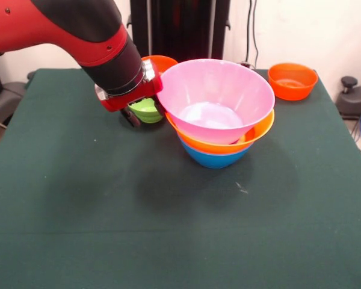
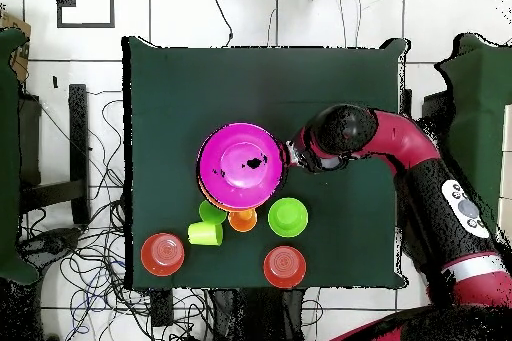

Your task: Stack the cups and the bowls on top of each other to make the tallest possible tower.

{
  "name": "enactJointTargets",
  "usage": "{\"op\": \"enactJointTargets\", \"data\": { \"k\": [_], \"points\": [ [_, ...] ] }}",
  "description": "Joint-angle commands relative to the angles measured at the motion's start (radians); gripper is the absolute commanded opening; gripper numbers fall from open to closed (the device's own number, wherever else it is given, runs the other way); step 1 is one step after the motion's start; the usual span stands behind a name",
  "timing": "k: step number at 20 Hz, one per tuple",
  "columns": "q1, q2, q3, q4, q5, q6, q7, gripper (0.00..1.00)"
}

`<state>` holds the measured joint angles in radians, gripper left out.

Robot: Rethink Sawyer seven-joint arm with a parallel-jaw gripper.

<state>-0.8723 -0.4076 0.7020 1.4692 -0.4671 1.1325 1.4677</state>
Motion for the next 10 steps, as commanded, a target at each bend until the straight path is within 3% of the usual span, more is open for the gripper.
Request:
{"op": "enactJointTargets", "data": {
  "k": [1, 10],
  "points": [
    [0.032, 0.008, 0.029, 0.028, -0.045, -0.049, -0.164, 1.00],
    [0.012, -0.026, 0.037, 0.057, -0.039, -0.037, -0.175, 1.00]
  ]
}}
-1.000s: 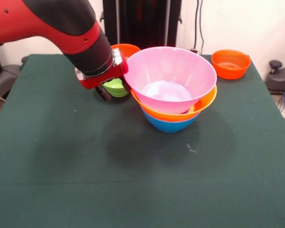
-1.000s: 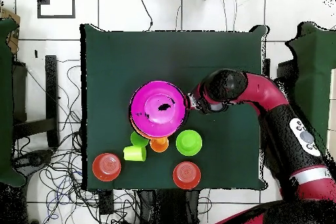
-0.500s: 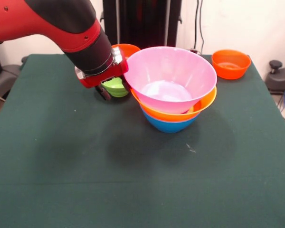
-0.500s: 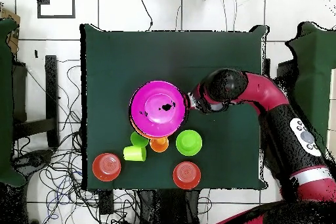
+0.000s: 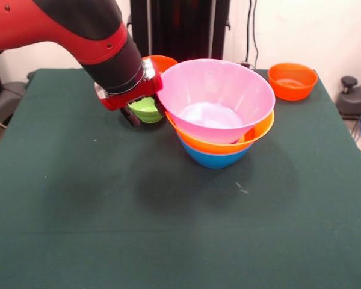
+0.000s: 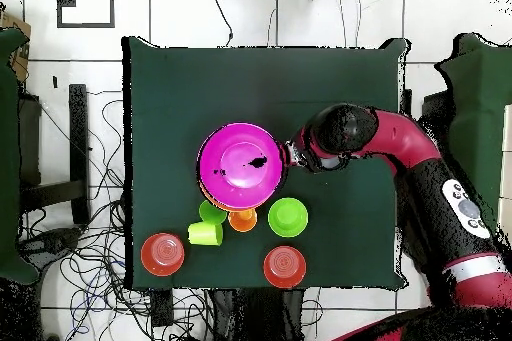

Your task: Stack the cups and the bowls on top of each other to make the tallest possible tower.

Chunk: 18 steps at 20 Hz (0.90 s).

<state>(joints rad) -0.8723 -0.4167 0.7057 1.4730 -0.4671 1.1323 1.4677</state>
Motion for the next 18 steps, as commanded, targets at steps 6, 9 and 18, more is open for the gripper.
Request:
{"op": "enactJointTargets", "data": {
  "k": [6, 9, 18],
  "points": [
    [-0.002, -0.035, 0.038, 0.052, -0.037, -0.011, -0.197, 1.00],
    [0.002, -0.037, 0.041, 0.040, -0.032, 0.003, -0.198, 1.00],
    [0.004, -0.013, 0.041, 0.048, -0.040, -0.036, -0.185, 1.00]
  ]
}}
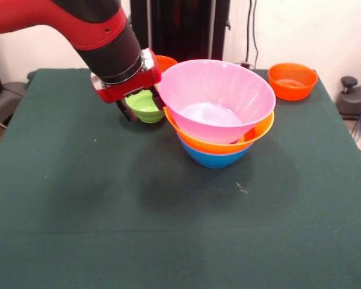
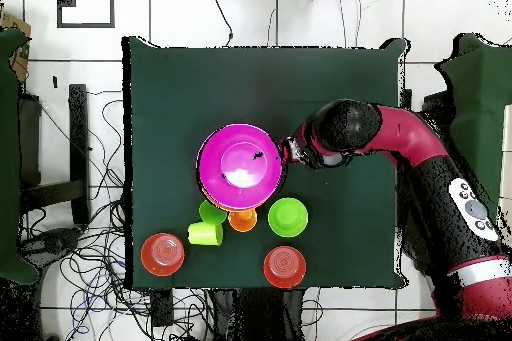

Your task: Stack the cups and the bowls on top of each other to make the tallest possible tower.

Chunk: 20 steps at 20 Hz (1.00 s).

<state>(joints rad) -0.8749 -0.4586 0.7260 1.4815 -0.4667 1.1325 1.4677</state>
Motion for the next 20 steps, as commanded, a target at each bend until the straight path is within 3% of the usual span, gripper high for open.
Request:
{"op": "enactJointTargets", "data": {
  "k": [1, 20],
  "points": [
    [0.008, 0.032, 0.021, 0.043, -0.041, -0.041, -0.180, 1.00],
    [-0.004, 0.076, 0.024, 0.060, -0.063, -0.099, -0.170, 1.00]
  ]
}}
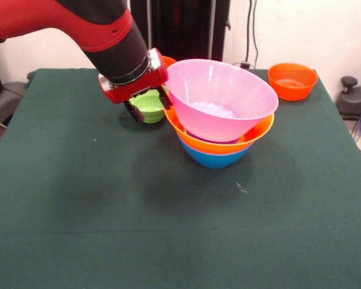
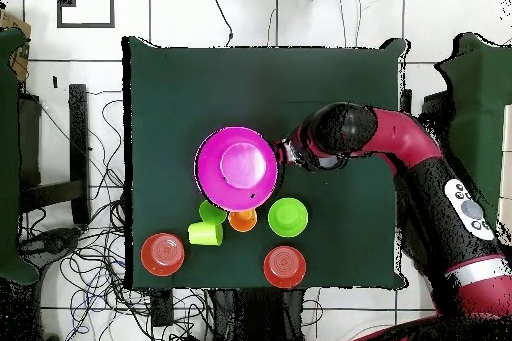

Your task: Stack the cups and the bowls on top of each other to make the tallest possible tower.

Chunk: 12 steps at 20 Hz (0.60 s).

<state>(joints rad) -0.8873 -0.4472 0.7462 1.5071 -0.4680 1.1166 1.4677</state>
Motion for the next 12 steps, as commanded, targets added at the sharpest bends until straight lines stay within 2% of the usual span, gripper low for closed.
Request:
{"op": "enactJointTargets", "data": {
  "k": [1, 7, 12],
  "points": [
    [0.008, 0.067, 0.003, 0.031, -0.063, -0.082, -0.174, 1.00],
    [0.007, 0.083, 0.003, 0.013, -0.069, -0.076, -0.192, 1.00],
    [0.007, 0.071, 0.019, 0.056, -0.045, -0.093, -0.161, 1.00]
  ]
}}
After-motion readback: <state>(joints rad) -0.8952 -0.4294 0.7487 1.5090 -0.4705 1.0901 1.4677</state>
